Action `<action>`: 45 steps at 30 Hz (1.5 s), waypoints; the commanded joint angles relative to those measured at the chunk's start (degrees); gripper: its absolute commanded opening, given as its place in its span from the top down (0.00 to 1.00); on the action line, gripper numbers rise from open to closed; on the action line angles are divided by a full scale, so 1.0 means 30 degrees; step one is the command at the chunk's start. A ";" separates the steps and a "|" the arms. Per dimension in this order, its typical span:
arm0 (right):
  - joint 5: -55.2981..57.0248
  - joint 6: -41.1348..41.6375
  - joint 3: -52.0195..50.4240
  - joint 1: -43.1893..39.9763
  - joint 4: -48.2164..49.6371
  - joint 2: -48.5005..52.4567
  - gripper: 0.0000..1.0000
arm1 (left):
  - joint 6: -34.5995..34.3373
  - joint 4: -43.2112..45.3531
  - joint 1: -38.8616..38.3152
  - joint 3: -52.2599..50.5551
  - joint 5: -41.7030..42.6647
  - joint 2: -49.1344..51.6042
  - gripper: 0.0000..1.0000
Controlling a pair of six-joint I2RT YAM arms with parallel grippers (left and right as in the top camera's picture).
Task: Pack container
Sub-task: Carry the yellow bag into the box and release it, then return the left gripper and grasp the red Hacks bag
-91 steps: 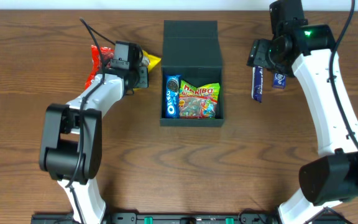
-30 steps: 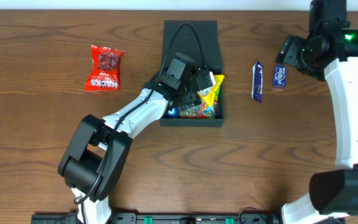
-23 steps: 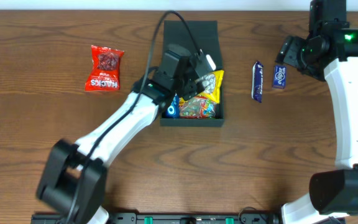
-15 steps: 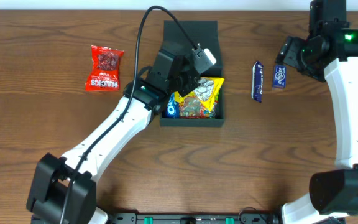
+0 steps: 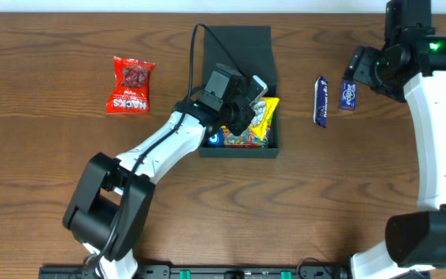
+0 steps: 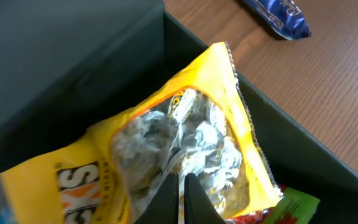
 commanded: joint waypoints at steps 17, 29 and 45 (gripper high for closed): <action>0.0051 -0.0270 0.0124 -0.0146 -0.0415 -0.0197 0.17 | -0.0364 0.6084 -0.0117 0.0095 0.0219 0.3126 0.94; 0.0051 -0.0270 0.0124 -0.0146 -0.0539 -0.0197 0.17 | -0.2914 0.6084 0.0284 0.0095 -0.6754 -0.0663 0.94; 0.0051 -0.0270 0.0124 -0.0146 -0.0029 -0.0197 0.15 | -0.6929 0.1676 0.6200 0.0095 -1.3566 -0.4626 0.94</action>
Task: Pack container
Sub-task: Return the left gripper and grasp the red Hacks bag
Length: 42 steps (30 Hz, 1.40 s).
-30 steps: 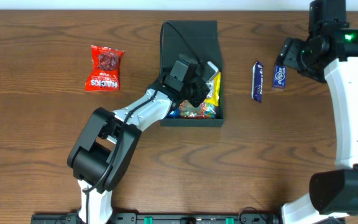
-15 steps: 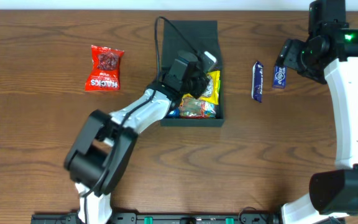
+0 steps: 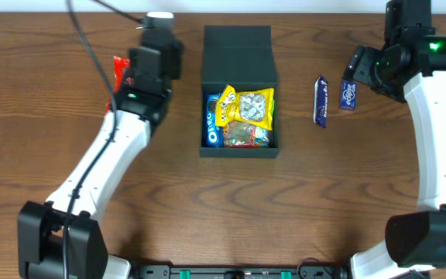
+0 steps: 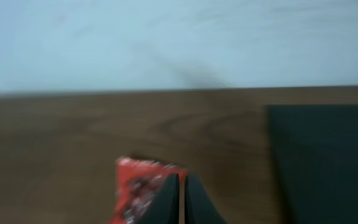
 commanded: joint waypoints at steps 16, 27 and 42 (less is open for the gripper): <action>0.0051 -0.0270 0.0124 -0.0153 -0.0233 -0.0197 0.13 | -0.1311 0.0138 0.4495 0.0080 0.4124 0.6513 0.11; 0.0058 -0.0270 0.0124 -0.0146 -0.0597 -0.0197 0.13 | -0.1311 0.1297 0.4539 0.0080 0.4109 0.8954 0.16; 0.0080 -0.0568 0.0124 -0.0153 -0.0590 -0.0197 0.12 | -0.1304 0.1333 0.4532 0.0080 0.4109 0.8386 0.94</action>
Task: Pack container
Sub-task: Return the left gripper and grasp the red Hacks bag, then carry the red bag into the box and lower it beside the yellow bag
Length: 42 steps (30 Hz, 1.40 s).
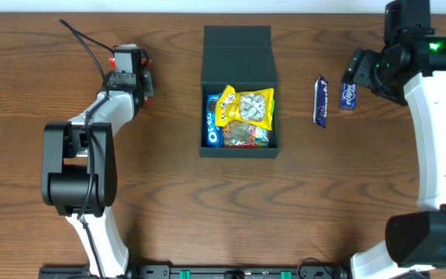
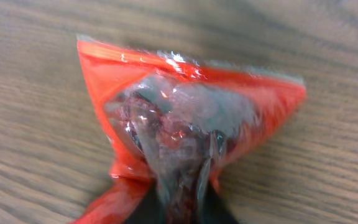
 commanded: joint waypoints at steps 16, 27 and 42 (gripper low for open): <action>0.0758 -0.0925 0.0124 -0.0962 0.0758 -0.0197 0.08 | 0.8684 -0.4320 -0.2324 -0.0109 0.6142 -0.7577 0.94; 0.0605 -0.1107 0.0124 -0.2863 0.0546 -0.0197 0.07 | 1.3202 -0.9238 -0.7206 -0.0109 0.9202 -0.8167 0.94; 0.0612 -0.1246 0.0124 -0.2958 0.0401 -0.0197 0.07 | 1.1759 -0.9697 -1.1540 -0.0117 0.9260 -0.7118 0.94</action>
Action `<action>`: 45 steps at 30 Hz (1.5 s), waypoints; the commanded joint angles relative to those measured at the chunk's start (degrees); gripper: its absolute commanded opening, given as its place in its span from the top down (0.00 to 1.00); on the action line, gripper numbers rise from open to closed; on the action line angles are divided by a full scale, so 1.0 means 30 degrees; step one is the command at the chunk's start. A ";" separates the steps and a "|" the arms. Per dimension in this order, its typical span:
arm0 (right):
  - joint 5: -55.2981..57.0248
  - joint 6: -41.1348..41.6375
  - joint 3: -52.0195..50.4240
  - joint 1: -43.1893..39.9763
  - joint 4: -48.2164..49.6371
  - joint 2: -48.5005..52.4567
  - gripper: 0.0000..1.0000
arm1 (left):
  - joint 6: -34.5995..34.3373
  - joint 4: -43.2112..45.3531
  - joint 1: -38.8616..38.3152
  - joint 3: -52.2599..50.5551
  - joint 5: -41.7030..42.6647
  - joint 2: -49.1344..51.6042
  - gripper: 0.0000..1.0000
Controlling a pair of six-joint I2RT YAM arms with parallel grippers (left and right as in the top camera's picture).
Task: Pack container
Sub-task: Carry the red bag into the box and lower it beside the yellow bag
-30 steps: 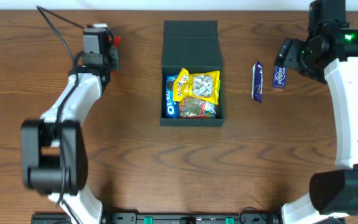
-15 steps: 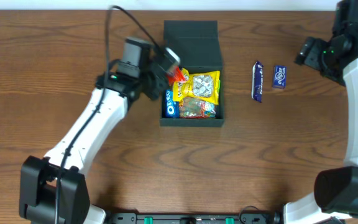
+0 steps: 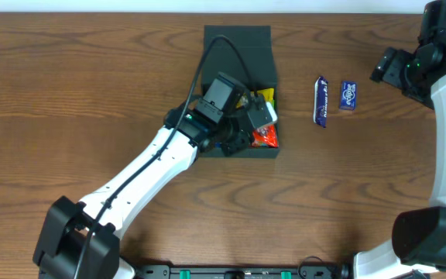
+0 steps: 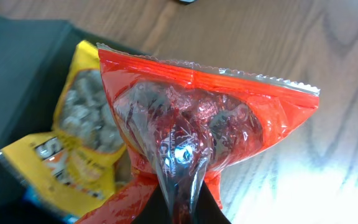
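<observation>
The dark open box [image 3: 237, 46] stands at the table's middle back. A red candy bag [image 4: 197, 118] hangs over the box's right front part [image 3: 266, 136], pinched in my left gripper [image 4: 182, 186], which is shut on it. Under it in the box lies a yellow candy bag [image 4: 79, 130], also seen from overhead [image 3: 265, 99]. My right gripper [image 3: 383, 68] hovers at the far right, near the small blue packet [image 3: 348, 94]; its jaws cannot be made out. A dark blue bar [image 3: 320, 101] lies right of the box.
The box's lid [image 3: 237, 39] lies open toward the back. The left arm [image 3: 145, 167] stretches diagonally across the table's front left. The right arm runs along the right edge.
My left gripper, then shut on the red bag at the table's far left, now holds that bag over the box. The right gripper has moved a little to the right.
My left gripper was shut in the box over the yellow bag. Then it was near the red bag at the left, then shut on that bag on the table. Now the red bag hangs over the box in its grip.
</observation>
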 commanded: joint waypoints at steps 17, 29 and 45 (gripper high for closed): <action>0.0255 -0.0576 0.0124 -0.0160 -0.0488 -0.0197 0.07 | -0.0605 0.2397 -0.0291 0.0015 0.0204 0.4677 0.94; 0.0262 -0.0576 0.0124 -0.0160 -0.0430 -0.0197 0.06 | -0.0576 0.2798 -0.0270 0.0066 -0.0029 0.4510 0.94; 0.0255 -0.0568 0.0124 -0.0160 -0.0291 -0.0197 0.06 | 0.8357 0.0991 -0.0328 0.0073 -0.0568 0.4044 0.93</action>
